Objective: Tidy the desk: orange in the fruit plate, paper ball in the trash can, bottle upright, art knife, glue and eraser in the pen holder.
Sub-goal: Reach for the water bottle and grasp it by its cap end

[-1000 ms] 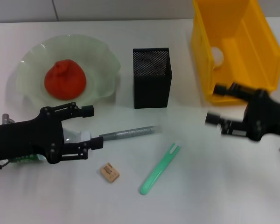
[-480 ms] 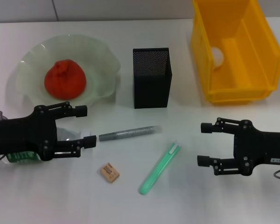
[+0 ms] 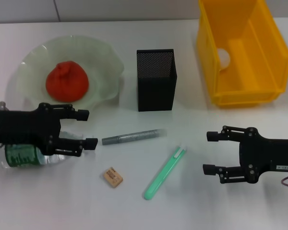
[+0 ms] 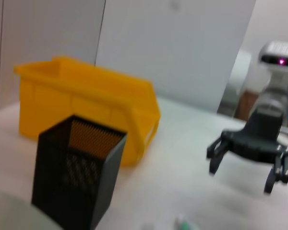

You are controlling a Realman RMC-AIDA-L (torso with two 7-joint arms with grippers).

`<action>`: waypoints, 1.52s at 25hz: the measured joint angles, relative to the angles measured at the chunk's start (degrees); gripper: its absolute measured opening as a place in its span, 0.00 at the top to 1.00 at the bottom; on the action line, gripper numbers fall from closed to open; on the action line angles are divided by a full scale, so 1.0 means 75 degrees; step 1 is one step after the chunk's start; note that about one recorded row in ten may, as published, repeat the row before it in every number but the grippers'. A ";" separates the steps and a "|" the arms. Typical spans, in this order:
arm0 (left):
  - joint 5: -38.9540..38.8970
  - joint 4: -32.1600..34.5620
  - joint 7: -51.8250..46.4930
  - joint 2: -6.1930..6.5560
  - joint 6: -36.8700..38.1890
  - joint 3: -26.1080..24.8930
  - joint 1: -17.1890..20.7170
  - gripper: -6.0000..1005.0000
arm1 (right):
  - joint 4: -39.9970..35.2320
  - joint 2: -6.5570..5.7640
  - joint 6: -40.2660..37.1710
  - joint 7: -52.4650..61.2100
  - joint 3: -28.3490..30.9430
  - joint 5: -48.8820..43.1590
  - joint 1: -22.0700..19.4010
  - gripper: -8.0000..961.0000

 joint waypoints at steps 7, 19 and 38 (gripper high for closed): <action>0.1886 0.1621 -0.1351 -0.0268 0.0095 0.0033 -0.0822 0.18 | -0.0081 -0.0002 0.0007 -0.0004 0.0029 0.0041 -0.0044 0.15; 0.2985 0.2629 -0.2733 -0.0354 0.0157 0.1677 -0.1417 0.18 | -0.0089 -0.0002 0.0007 0.0081 0.0050 0.0066 -0.0014 0.15; 0.3502 0.2559 -0.3854 -0.0393 -0.0811 0.4081 -0.1653 0.18 | -0.0092 0.0007 -0.0043 0.0086 0.0183 0.0083 -0.0056 0.15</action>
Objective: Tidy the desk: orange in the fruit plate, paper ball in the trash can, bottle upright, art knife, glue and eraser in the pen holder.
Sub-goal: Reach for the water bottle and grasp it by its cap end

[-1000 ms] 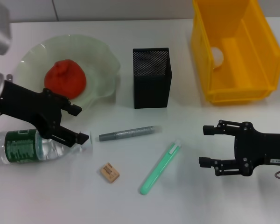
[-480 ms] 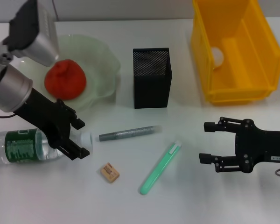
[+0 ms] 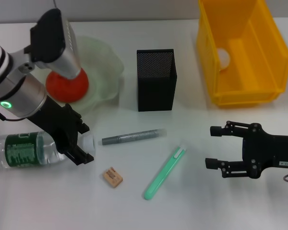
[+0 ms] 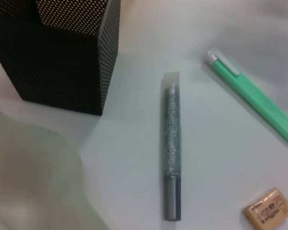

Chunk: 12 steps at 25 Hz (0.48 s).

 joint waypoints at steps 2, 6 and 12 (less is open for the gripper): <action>0.0006 -0.0004 -0.0010 0.0000 -0.0045 0.0060 0.0008 0.18 | 0.0000 0.0000 -0.0006 0.0001 0.0012 0.0000 -0.0002 0.15; 0.0099 -0.0191 -0.0011 0.0000 -0.0191 0.0174 -0.0003 0.18 | 0.0000 0.0003 -0.0017 0.0002 0.0043 -0.0001 -0.0002 0.15; 0.0116 -0.0272 0.0061 0.0000 -0.0269 0.0334 -0.0011 0.18 | 0.0000 0.0003 -0.0031 0.0006 0.0063 -0.0005 -0.0002 0.15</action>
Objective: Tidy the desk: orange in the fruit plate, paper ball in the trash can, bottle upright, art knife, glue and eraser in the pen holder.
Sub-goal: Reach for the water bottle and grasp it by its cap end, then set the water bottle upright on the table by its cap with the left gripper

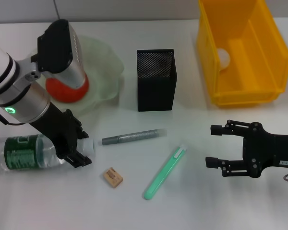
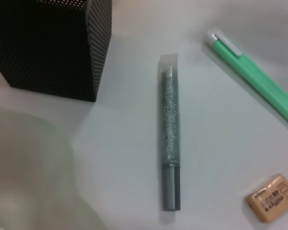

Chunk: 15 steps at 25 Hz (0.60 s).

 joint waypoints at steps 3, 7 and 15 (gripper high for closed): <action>0.0029 -0.0001 0.0025 0.0000 -0.0094 0.0212 0.0016 0.32 | 0.0000 -0.0001 -0.0001 0.0001 0.0000 -0.0002 0.0011 0.15; 0.0068 0.0019 0.0022 0.0000 -0.0126 0.0221 0.0024 0.42 | 0.0000 -0.0008 0.0010 0.0003 0.0013 -0.0002 0.0027 0.15; -0.0429 0.0493 0.0220 0.0029 0.0346 -0.0503 0.0190 0.56 | 0.0000 -0.0024 0.0021 0.0004 0.0036 -0.0002 0.0050 0.15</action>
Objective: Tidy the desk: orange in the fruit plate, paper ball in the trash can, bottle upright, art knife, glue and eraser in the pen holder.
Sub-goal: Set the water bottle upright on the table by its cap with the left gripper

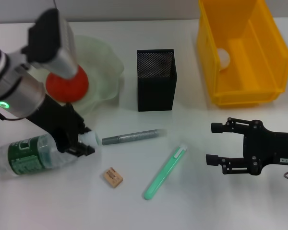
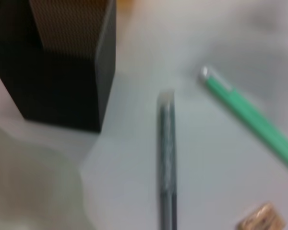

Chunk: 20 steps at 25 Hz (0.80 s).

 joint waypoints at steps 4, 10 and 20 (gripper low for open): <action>-0.0498 0.0190 0.0481 0.0022 0.0471 -0.1055 0.0126 0.56 | -0.0001 -0.0001 -0.0013 0.0000 -0.0002 0.0000 0.0012 0.15; -0.0945 0.0211 0.1086 0.0050 0.1044 -0.2389 0.0217 0.56 | 0.0000 -0.0013 -0.0023 -0.0001 -0.0006 0.0001 0.0021 0.15; -0.1917 0.0184 0.1542 0.0294 0.1379 -0.3199 0.0527 0.55 | -0.0009 -0.0036 -0.0033 0.0050 -0.0008 0.0001 0.0106 0.15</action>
